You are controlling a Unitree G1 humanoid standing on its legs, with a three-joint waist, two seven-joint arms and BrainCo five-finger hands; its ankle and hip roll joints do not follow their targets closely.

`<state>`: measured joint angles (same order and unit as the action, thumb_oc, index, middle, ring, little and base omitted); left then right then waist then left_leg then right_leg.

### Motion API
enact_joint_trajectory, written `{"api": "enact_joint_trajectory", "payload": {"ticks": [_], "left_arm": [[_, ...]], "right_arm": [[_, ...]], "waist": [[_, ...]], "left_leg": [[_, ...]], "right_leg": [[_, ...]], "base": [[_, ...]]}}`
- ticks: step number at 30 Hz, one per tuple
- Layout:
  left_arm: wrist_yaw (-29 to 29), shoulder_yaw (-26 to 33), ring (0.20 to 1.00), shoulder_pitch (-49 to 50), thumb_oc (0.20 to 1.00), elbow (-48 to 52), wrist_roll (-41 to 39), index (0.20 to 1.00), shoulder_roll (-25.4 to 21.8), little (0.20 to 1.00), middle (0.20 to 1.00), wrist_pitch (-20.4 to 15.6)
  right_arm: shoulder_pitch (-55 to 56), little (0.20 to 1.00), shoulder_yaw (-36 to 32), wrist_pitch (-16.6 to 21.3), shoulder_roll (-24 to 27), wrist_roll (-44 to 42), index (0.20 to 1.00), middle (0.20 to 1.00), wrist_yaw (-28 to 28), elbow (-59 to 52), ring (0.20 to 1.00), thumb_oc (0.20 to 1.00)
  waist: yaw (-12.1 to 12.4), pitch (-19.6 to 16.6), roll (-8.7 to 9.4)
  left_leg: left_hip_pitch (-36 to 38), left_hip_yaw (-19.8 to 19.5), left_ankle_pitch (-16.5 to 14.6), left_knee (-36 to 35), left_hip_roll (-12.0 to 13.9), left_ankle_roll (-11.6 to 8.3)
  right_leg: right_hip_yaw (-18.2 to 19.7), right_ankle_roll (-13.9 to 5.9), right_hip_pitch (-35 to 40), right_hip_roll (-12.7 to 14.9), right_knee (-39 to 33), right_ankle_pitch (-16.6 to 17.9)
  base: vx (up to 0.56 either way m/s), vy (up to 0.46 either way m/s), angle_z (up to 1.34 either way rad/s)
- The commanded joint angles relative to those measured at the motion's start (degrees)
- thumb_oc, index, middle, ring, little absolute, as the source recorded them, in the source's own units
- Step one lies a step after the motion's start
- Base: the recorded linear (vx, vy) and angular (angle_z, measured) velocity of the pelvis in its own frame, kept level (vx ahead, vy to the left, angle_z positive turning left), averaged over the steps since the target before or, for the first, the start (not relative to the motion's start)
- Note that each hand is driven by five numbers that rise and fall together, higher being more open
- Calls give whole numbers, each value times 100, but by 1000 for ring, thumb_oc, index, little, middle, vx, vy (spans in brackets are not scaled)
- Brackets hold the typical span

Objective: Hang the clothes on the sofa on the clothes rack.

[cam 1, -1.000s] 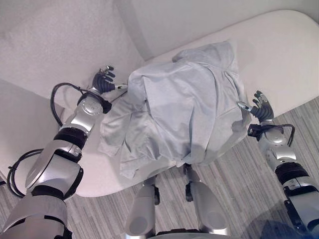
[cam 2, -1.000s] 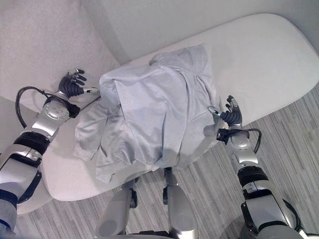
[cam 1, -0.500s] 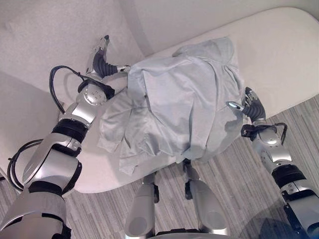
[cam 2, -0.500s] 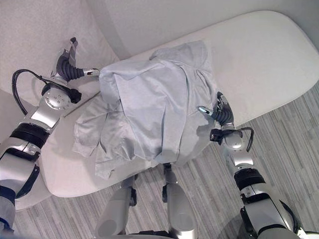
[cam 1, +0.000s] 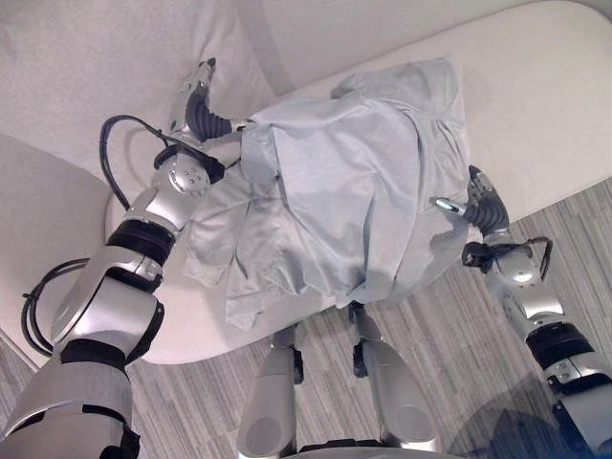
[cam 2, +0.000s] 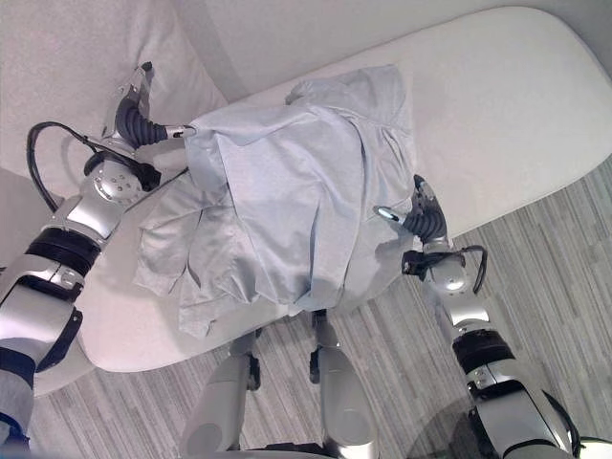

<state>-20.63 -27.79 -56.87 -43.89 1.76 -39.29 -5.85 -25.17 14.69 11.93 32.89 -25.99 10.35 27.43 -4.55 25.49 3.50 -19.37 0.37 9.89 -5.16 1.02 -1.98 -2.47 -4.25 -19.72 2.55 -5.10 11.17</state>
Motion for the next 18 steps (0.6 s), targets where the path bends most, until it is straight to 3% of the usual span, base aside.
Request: {"api": "enact_joint_trajectory", "payload": {"ticks": [1, 10, 18], "left_arm": [[117, -256, 1000, 127, 1000, -396, 225, 1000, 472, 1000, 1000, 21], [188, -678, 1000, -173, 1000, -388, 352, 1000, 797, 1000, 1000, 65], [256, -1073, 1000, -858, 1000, -958, 630, 1000, 388, 1000, 1000, 102]], "right_arm": [[239, 1000, -2, 123, -129, 100, 1000, 1000, -61, 12, 1000, 1000], [-76, 1000, 100, 86, -219, 119, 1000, 1000, 124, 249, 1000, 1000], [-262, 1000, 129, 202, -12, 14, 1000, 1000, 114, 6, 1000, 1000]], "waist": [[7, -301, 44], [-3, -251, 24], [-113, -223, 70]], "left_leg": [[375, -293, -566, 16, 121, -153], [350, -311, -552, 16, 119, -162], [216, -297, -533, 16, 157, -177]], "right_leg": [[47, -711, -84, 391, 10, -41], [49, -703, -107, 387, 10, -42], [83, -736, -266, 357, 10, 14]], "base": [[0, 0, 0], [0, 0, 0], [0, 0, 0]]}}
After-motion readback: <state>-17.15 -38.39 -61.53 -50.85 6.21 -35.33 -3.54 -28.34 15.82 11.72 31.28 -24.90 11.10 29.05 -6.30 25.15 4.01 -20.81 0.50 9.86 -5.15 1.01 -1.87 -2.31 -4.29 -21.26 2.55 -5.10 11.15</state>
